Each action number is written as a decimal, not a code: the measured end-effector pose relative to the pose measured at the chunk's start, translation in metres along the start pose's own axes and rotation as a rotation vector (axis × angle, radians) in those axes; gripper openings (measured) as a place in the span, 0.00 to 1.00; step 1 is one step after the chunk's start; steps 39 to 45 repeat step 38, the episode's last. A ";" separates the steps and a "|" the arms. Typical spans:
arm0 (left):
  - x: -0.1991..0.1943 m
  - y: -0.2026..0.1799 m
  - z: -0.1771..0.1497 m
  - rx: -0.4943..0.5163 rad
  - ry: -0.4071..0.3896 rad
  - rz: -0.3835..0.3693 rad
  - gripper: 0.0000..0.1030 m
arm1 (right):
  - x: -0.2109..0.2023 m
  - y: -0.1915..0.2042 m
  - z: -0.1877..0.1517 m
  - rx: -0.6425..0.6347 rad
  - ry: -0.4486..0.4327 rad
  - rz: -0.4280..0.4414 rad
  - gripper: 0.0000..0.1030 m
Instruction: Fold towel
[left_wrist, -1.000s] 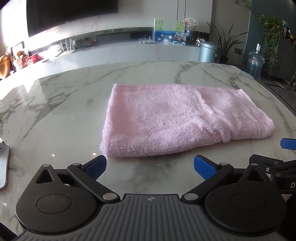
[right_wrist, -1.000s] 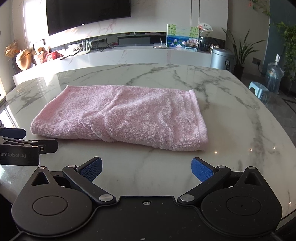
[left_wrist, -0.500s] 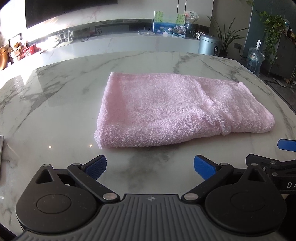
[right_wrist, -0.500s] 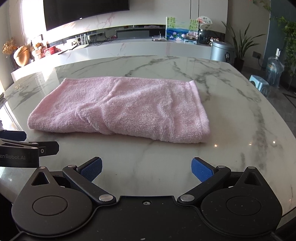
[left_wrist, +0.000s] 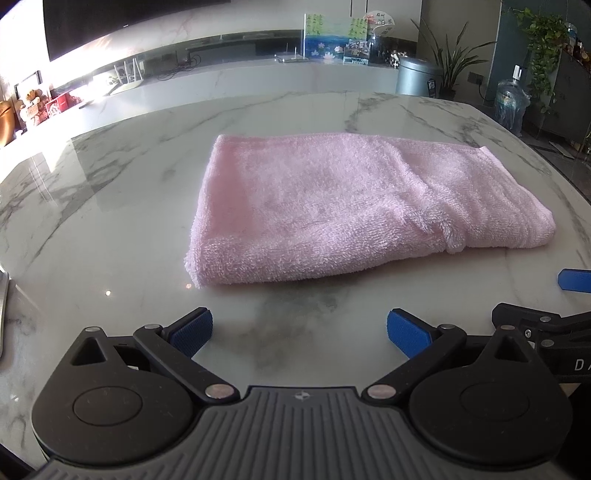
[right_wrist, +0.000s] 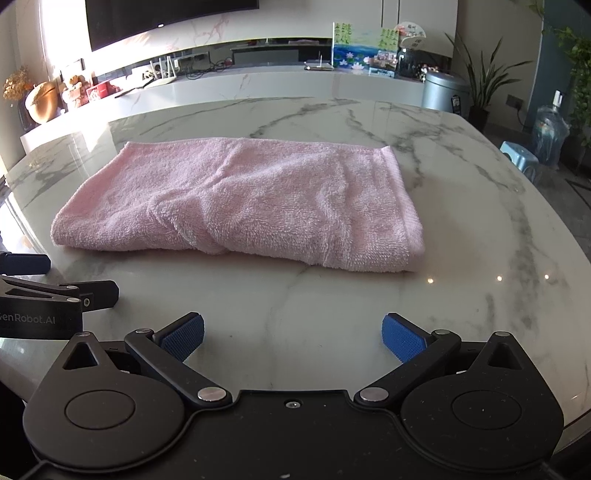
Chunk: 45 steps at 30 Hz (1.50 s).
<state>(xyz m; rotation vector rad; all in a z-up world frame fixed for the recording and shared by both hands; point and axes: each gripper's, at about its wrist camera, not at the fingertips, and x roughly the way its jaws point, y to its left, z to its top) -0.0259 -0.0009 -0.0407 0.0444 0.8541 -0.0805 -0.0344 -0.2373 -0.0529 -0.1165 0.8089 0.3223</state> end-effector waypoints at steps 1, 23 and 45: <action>0.000 0.000 0.000 0.000 0.000 0.000 1.00 | 0.000 0.000 0.000 -0.002 0.001 -0.001 1.00; 0.001 -0.003 0.001 0.000 0.002 0.003 1.00 | -0.001 0.003 -0.002 -0.009 -0.008 -0.021 1.00; 0.001 -0.001 0.000 0.001 -0.003 0.000 1.00 | 0.000 0.003 -0.003 -0.009 -0.009 -0.020 1.00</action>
